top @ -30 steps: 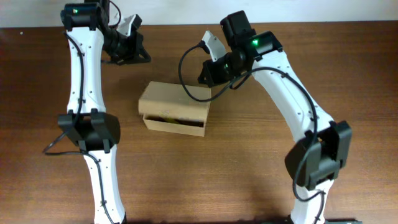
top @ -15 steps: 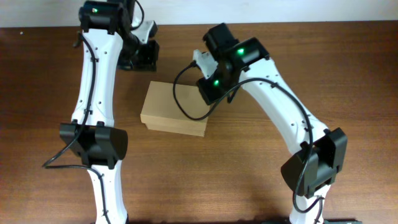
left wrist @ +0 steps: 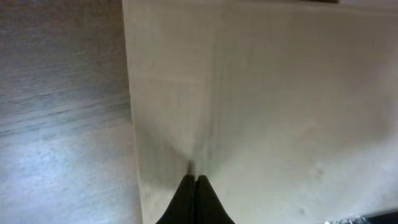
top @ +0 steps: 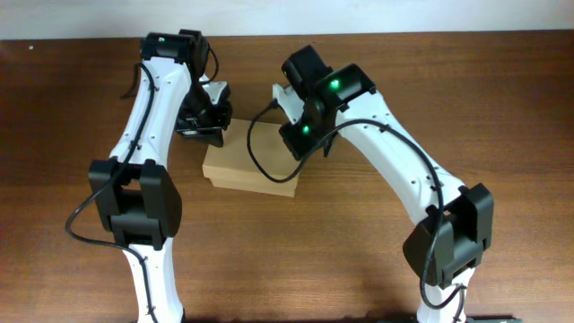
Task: Pack container
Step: 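Press down on the closed lid with both grippers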
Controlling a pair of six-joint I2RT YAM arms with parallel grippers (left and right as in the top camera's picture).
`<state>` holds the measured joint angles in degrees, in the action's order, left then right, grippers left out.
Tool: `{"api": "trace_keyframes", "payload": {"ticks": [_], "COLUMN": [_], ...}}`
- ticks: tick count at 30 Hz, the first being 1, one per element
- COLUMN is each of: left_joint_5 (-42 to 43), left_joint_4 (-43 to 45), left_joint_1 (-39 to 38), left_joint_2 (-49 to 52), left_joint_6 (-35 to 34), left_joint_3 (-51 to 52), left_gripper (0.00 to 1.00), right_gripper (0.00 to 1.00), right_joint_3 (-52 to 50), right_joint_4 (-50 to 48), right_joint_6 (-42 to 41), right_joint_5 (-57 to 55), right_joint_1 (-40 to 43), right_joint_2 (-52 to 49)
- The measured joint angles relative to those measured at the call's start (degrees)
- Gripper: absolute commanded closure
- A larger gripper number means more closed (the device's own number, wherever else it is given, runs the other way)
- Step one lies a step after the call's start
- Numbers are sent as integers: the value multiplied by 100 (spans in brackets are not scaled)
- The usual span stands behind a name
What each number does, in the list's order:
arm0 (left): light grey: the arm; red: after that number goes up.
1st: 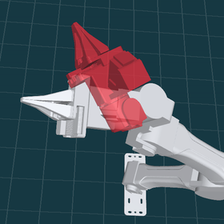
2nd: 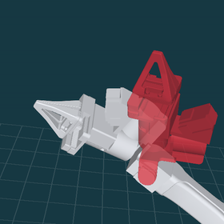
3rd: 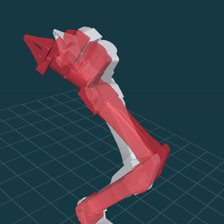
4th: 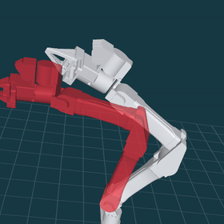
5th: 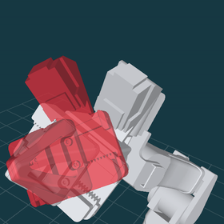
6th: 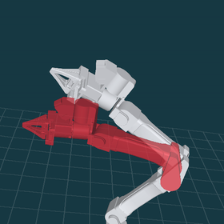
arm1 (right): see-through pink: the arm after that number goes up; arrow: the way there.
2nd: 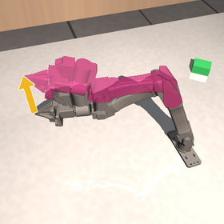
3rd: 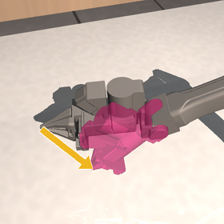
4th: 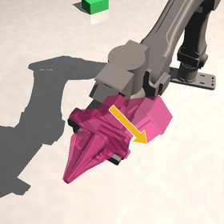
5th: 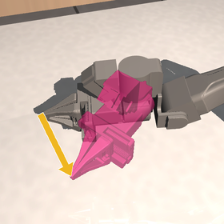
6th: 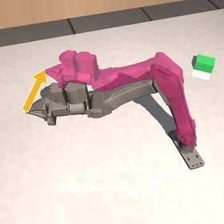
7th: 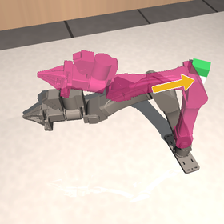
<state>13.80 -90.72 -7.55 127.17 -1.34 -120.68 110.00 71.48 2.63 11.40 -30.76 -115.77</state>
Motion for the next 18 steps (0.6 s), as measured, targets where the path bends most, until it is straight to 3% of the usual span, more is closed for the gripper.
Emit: {"api": "trace_keyframes", "payload": {"ticks": [7, 18], "left_joint_5": [-11, -11], "left_joint_4": [341, 444], "left_joint_1": [0, 0], "left_joint_2": [-26, -96], "left_joint_6": [0, 0], "left_joint_3": [422, 535], "left_gripper": [98, 98], "right_gripper": [96, 96], "right_joint_3": [-828, -931], "right_joint_4": [-361, -682], "right_joint_6": [-4, -4], "right_joint_5": [-50, -105], "right_joint_1": [0, 2], "right_joint_2": [0, 0]}}
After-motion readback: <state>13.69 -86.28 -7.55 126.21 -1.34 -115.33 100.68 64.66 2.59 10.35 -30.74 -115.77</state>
